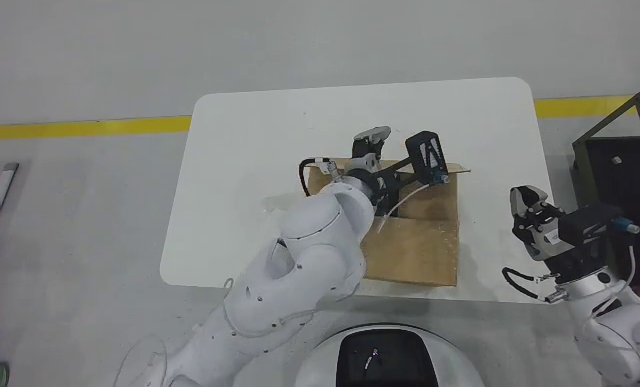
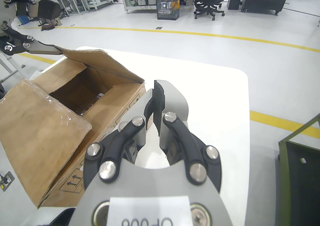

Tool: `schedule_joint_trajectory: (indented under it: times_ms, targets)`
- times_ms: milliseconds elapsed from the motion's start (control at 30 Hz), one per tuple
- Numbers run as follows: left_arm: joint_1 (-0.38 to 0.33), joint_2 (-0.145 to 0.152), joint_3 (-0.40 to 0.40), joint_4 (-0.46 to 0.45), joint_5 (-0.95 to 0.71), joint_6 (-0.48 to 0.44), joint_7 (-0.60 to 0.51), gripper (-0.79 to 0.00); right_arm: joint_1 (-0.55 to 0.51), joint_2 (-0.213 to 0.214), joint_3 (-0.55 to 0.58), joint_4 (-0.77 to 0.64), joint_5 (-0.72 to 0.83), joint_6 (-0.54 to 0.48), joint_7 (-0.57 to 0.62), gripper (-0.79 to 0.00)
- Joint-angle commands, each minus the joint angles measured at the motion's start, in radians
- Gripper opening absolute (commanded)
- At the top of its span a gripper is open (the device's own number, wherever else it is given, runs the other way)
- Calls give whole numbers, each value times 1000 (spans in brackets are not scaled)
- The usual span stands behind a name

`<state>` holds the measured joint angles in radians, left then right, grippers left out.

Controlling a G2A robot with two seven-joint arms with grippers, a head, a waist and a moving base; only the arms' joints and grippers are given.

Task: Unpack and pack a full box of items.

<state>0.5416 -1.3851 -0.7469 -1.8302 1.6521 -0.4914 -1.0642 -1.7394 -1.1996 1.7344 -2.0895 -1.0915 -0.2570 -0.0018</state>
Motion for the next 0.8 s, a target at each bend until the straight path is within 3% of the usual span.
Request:
schedule_joint_trajectory:
  times_ms: [0, 400, 767]
  targets:
    - [-39, -9, 6, 54, -3, -11, 14, 0, -3, 0, 4, -2, 2, 1, -2, -785]
    - [-235, -81, 85, 354, 15, -21, 68, 0, -37, -3, 33, -13, 10, 15, -17, -785]
    - [-313, -153, 152, 566, -35, -1, 58, 0, -56, -5, 44, -21, 9, 28, -23, -785]
